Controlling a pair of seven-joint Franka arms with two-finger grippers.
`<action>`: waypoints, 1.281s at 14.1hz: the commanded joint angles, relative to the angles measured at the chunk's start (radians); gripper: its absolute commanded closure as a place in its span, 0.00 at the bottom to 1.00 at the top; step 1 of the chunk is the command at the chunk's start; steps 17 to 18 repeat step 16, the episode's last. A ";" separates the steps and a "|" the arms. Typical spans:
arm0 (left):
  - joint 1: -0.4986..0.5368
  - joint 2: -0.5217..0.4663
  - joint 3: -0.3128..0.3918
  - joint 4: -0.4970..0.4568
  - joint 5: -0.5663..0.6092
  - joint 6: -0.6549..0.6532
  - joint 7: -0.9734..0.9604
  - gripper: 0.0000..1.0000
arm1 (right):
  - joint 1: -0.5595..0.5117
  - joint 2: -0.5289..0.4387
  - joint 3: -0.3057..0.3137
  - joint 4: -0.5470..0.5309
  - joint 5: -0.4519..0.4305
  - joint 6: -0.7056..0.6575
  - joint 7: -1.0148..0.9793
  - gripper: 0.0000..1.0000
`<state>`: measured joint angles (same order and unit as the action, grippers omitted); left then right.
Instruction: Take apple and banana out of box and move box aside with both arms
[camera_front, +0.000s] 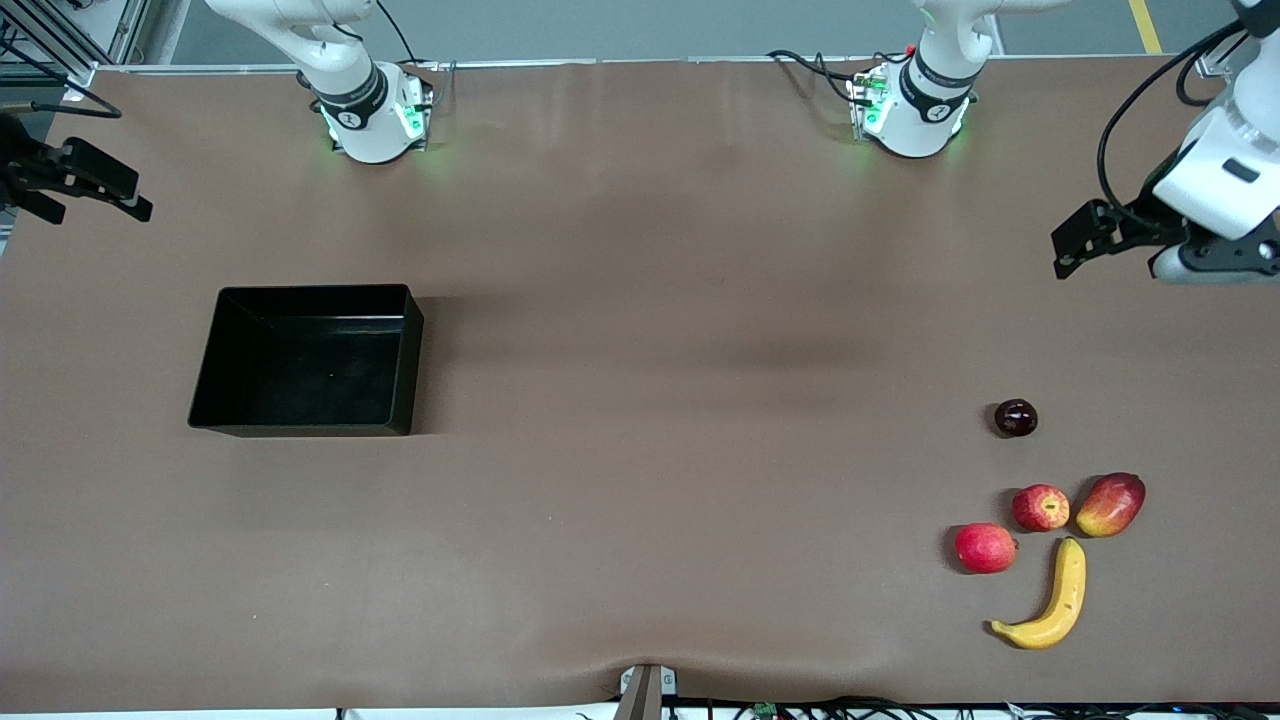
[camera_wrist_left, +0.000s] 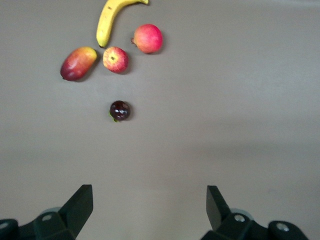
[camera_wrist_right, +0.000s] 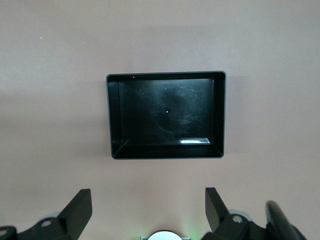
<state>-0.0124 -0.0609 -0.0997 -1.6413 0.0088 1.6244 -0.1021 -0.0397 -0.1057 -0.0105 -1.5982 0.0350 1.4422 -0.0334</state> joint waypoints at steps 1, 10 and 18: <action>-0.018 -0.031 0.040 -0.020 -0.035 -0.035 0.012 0.00 | -0.005 0.009 0.006 0.017 -0.047 -0.002 -0.013 0.00; -0.047 -0.028 0.064 0.035 -0.004 -0.093 0.005 0.00 | -0.008 0.009 0.007 0.015 -0.041 -0.005 -0.013 0.00; -0.047 -0.005 0.064 0.089 0.049 -0.093 0.004 0.00 | -0.009 0.009 0.007 0.015 -0.038 -0.006 -0.011 0.00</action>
